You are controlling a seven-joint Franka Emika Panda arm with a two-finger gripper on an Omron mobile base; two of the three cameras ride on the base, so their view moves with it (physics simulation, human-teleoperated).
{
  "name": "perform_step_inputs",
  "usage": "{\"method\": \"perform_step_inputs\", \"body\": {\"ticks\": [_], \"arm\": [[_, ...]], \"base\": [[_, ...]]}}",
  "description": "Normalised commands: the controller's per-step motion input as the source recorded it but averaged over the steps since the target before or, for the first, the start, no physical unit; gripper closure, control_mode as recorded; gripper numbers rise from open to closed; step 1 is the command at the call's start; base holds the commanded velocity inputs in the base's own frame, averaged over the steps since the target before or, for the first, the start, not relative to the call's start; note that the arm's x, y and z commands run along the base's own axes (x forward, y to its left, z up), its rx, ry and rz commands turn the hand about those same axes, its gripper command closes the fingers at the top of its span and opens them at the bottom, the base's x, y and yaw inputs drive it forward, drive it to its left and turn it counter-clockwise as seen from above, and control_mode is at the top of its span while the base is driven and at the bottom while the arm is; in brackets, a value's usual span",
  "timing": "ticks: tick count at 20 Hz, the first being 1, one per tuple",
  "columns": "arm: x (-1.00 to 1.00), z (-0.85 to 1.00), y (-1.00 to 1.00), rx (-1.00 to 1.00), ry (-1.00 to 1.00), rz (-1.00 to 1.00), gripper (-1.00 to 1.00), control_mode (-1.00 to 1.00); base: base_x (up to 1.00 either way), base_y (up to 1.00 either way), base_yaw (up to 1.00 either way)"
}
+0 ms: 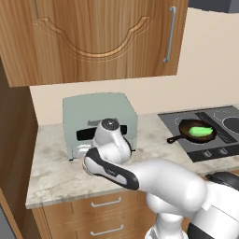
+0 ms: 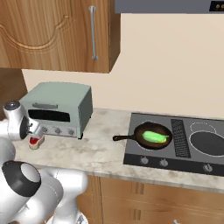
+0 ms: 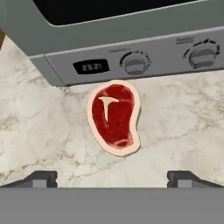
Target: Place both pans onto different burners. Then place the corn and the steak on different pans.
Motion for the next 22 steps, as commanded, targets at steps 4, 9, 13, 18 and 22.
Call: {"method": "perform_step_inputs", "body": {"ticks": [4,9,13,18,22], "arm": [[-0.15,-0.07,-0.08,-0.01,0.00,0.16,-1.00,-1.00],[0.00,-0.08,-0.04,-0.12,0.00,0.10,-1.00,-1.00],[0.00,-0.10,0.00,-0.14,0.00,0.06,-1.00,-1.00],[0.02,-0.11,0.00,-0.08,0.00,0.08,-1.00,-1.00],[0.04,-0.16,0.00,-0.02,0.00,0.08,-1.00,-1.00]], "base": [[0.00,0.00,0.00],[0.00,0.00,0.00],[0.00,0.00,0.00],[0.00,0.00,0.00],[0.00,0.00,0.00]]}}
